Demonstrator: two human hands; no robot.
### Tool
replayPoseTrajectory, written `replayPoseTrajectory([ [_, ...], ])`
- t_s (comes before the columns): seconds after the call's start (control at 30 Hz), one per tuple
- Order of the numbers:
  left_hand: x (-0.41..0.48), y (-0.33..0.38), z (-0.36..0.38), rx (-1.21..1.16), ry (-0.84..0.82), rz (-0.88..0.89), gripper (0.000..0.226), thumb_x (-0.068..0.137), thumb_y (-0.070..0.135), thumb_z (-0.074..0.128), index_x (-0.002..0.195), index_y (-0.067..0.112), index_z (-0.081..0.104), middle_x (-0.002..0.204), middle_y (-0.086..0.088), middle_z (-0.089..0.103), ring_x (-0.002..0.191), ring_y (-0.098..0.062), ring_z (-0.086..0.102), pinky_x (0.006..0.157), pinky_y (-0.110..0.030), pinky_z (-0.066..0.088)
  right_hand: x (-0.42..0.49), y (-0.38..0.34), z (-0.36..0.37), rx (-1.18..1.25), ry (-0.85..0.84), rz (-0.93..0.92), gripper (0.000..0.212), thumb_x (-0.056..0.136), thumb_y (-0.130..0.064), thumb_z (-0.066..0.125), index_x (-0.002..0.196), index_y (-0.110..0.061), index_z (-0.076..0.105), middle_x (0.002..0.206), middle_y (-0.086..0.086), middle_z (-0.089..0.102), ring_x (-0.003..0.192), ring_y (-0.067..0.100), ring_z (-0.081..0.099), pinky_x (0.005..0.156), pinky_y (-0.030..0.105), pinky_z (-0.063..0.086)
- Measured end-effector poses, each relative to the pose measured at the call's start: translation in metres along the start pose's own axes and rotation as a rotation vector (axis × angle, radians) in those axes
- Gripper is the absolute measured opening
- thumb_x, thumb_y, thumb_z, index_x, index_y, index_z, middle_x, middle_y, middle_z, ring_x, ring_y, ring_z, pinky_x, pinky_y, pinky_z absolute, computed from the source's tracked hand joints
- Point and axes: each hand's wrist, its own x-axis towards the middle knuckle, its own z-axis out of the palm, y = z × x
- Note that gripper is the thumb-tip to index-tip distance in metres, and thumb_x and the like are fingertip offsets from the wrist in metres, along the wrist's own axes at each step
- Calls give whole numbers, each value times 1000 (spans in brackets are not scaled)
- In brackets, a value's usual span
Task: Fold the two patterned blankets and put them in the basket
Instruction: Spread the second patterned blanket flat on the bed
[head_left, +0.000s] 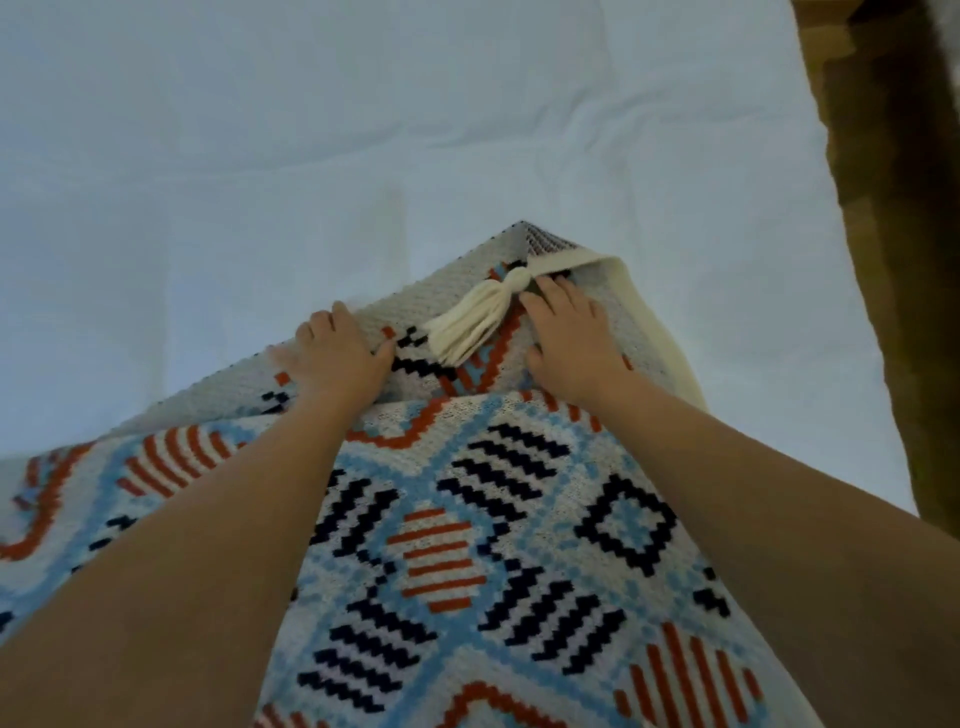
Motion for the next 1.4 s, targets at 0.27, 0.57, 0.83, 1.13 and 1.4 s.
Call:
replayPoseTrajectory([
  [0.27, 9, -69, -4, 148, -36, -75, 63, 77, 58, 48, 124, 15, 46, 127, -12, 47, 123, -34, 38, 107, -65, 14, 48, -62, -3, -207, -62, -277, 87, 83, 0, 49, 148, -24, -4, 158, 5, -8, 144, 31, -10, 113, 56, 5],
  [0.57, 12, -101, -7, 123, -136, -96, 37, 80, 39, 52, 109, 16, 49, 100, -6, 54, 106, -29, 48, 105, -58, 19, 67, -136, 23, -277, -279, -367, 76, 88, -35, 52, 147, -19, 7, 147, 10, 32, 137, 29, 25, 110, 61, 5],
  [0.83, 73, -70, -71, 38, 295, -16, 33, 84, 3, 50, 117, 9, 47, 114, -16, 50, 105, -35, 49, 89, -47, 36, 111, -122, -17, -191, 213, -45, 30, 81, 0, 47, 109, -11, 48, 104, 12, 58, 100, 32, 49, 80, 41, 31],
  [1.13, 18, -28, -2, -25, 113, 265, 62, 97, 48, 19, 148, 20, -3, 158, -6, -2, 145, -26, -4, 112, -55, 0, 60, -89, 25, -266, 85, -209, 66, 95, -50, 20, 145, -24, -15, 156, 5, -16, 143, 30, -14, 107, 51, -17],
  [1.4, -35, 25, 64, -103, 87, 381, 76, 82, 71, 1, 144, 32, -16, 155, -3, -20, 139, -24, -26, 104, -50, -23, 70, 5, 0, -525, 138, 15, 57, 98, -38, 23, 148, -24, 1, 158, 10, -9, 144, 34, -9, 111, 58, -6],
])
